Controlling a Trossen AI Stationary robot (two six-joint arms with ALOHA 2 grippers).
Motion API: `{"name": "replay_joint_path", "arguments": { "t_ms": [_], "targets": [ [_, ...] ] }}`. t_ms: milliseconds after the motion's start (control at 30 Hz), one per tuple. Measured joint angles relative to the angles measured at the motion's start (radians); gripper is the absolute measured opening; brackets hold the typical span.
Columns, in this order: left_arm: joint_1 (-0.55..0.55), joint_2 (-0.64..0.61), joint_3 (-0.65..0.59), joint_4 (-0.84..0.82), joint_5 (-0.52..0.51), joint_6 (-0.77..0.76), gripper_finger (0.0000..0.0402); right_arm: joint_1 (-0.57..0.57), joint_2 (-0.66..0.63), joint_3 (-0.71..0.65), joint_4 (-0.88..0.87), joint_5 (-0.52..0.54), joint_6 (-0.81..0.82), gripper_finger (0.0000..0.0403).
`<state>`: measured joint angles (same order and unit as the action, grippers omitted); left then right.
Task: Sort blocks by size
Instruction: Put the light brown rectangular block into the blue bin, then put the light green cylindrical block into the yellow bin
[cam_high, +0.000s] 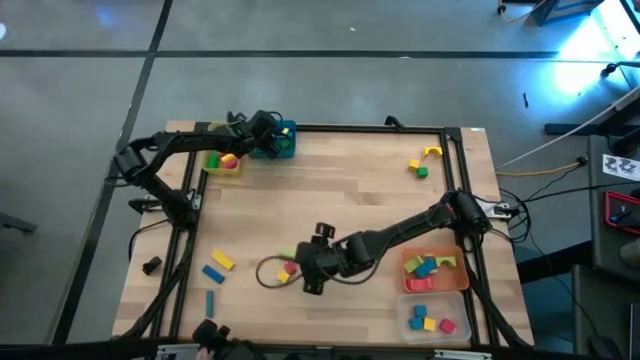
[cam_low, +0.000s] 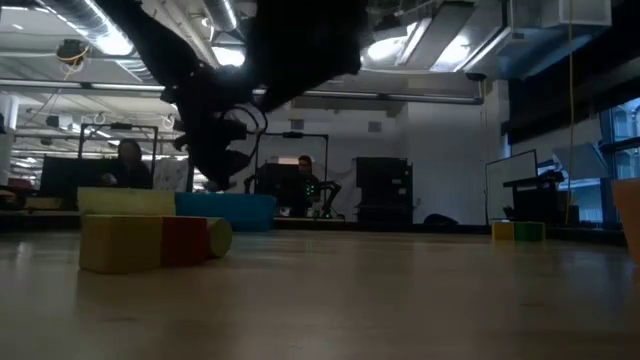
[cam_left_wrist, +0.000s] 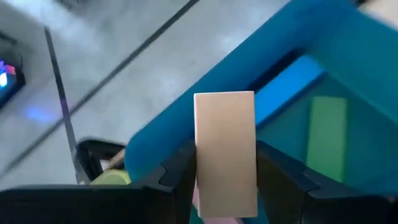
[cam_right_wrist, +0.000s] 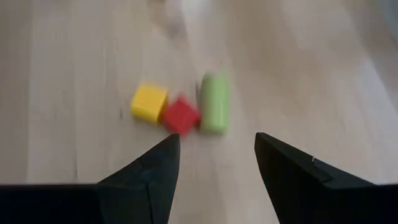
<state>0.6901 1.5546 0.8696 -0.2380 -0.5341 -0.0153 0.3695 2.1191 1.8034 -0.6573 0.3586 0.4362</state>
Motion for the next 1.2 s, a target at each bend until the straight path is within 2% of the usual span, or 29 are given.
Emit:
{"name": "replay_joint_path", "arguments": {
  "t_ms": [167,400,467,600,733,900,1033,1200],
  "targets": [
    [0.023,0.02,0.0,-0.016,0.0,-0.024,0.0168,-0.04,0.018,0.0,0.07,-0.013,-0.046,0.0209],
    [0.019,-0.011,0.029,-0.015,0.009,-0.051,0.0204,-0.052,0.03,0.0,0.005,-0.019,-0.069,0.0209],
    [0.002,-0.039,0.039,-0.033,0.068,-0.037,0.0204,-0.049,0.028,0.0,-0.047,-0.012,-0.078,0.0209],
    [-0.05,-0.129,0.049,-0.05,0.284,-0.03,0.0196,-0.05,0.005,0.0,-0.187,0.002,-0.079,0.0209],
    [-0.116,-0.228,0.051,-0.095,0.493,-0.006,0.0189,-0.05,-0.033,0.0,-0.36,0.095,-0.091,0.0209],
    [-0.235,-0.303,0.044,-0.166,0.704,-0.03,0.0188,-0.066,-0.093,0.0,-0.563,0.197,-0.107,0.0209],
    [-0.369,-0.309,-0.004,-0.176,0.792,-0.047,0.0185,-0.098,-0.143,0.0,-0.687,0.254,-0.135,0.0209],
    [-0.556,-0.308,-0.065,-0.141,0.801,0.02,0.0184,-0.163,-0.199,0.0,-0.744,0.262,-0.174,0.0209]
  ]
}}
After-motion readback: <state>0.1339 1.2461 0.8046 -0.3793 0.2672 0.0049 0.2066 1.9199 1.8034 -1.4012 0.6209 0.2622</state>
